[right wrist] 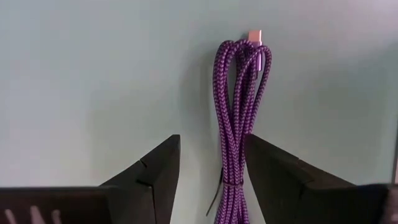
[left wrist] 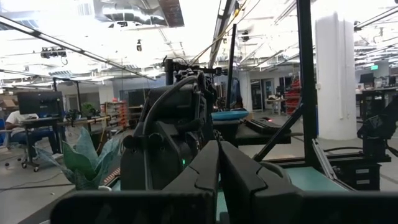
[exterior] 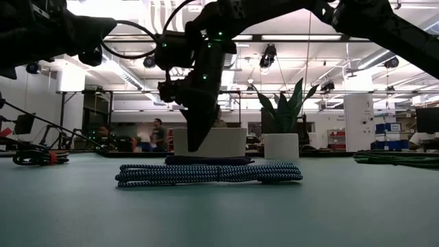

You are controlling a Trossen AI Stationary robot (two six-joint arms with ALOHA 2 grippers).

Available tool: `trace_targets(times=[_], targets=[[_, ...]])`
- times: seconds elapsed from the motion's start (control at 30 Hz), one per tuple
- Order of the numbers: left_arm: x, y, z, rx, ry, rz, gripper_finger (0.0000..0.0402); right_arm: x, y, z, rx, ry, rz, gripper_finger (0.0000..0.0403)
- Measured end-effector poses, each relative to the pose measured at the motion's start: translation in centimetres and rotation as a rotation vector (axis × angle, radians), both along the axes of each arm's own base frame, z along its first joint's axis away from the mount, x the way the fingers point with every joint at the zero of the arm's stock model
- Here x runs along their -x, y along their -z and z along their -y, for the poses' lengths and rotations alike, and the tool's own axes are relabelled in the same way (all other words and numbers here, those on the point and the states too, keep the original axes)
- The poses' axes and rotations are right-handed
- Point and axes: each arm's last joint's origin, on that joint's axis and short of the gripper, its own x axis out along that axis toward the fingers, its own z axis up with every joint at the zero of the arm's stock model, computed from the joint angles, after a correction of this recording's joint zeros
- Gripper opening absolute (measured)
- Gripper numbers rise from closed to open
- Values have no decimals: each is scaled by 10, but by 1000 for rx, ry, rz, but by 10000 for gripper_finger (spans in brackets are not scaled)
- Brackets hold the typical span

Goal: Pick and place USB-C Cables
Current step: Put the purple charger cable into the white bin

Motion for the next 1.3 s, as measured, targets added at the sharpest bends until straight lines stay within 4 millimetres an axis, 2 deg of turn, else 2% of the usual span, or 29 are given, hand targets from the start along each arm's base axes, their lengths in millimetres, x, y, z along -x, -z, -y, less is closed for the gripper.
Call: trace_targets(times=[0.57,0.87,1.1,1.3], targets=[[0,1,0,49,13,-8,0,1,-7,-4,32,-21,10,168],[0,1,0,75,21,-8,0,0,-10,-19,33,-48,20,168],[0,1,0,77,21,-8,0,1,-22,-31,32,-65,51,168],[0,1,0,77,22,-8,0,4,-29,-32,41,-65,110,168]])
